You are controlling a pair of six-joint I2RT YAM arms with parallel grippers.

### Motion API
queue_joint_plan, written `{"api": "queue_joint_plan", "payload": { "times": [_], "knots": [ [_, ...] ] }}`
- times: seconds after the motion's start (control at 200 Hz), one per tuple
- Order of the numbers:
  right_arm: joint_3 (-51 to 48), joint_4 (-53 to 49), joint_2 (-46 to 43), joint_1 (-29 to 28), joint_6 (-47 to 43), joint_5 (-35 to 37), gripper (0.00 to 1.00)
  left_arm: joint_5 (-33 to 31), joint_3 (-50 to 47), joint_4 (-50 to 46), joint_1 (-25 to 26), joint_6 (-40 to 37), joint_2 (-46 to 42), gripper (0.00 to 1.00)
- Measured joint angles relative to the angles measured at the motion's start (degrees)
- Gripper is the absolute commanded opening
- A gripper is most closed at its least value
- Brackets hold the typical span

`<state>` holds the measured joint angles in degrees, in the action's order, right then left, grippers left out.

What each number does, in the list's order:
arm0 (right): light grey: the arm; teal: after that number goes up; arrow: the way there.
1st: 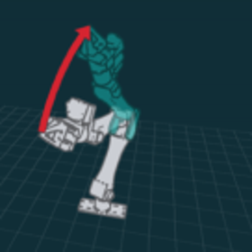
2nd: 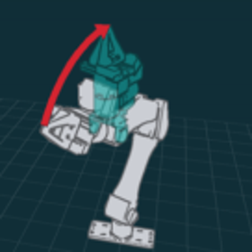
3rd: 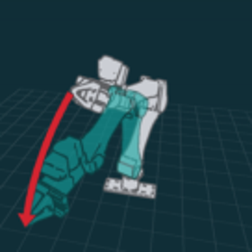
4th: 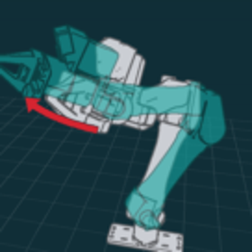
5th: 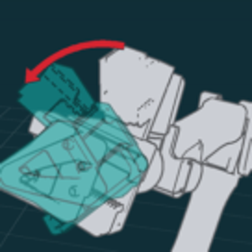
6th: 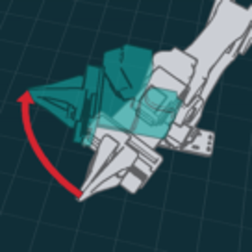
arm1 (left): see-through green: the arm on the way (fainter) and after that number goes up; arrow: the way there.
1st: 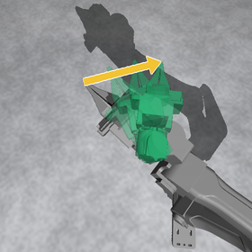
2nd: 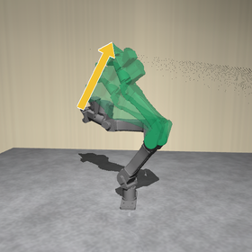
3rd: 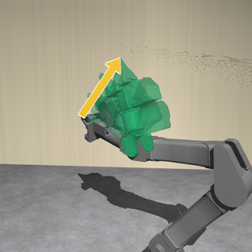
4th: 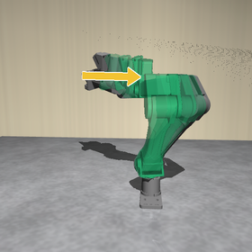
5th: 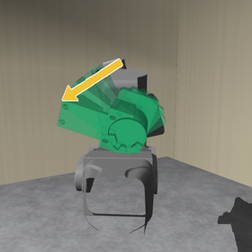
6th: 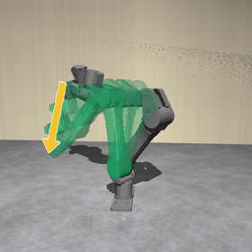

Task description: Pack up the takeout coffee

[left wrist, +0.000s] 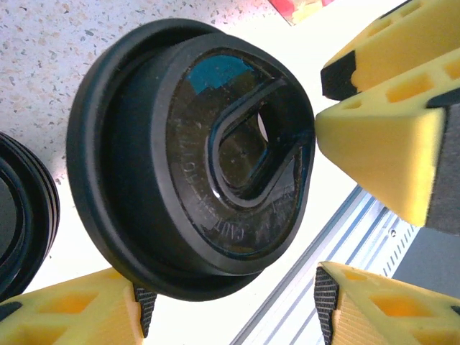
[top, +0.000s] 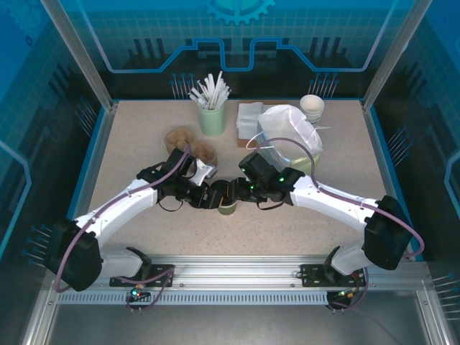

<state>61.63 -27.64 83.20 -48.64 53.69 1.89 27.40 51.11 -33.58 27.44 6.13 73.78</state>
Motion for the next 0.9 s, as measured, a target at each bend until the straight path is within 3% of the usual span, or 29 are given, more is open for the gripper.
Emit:
{"api": "queue_joint_plan", "payload": {
  "times": [0.9],
  "knots": [
    [0.5,-0.3,-0.7,0.1,-0.2,0.5,0.52,-2.7,2.4,-5.2,2.8,-3.3,3.4,0.63]
  ]
}}
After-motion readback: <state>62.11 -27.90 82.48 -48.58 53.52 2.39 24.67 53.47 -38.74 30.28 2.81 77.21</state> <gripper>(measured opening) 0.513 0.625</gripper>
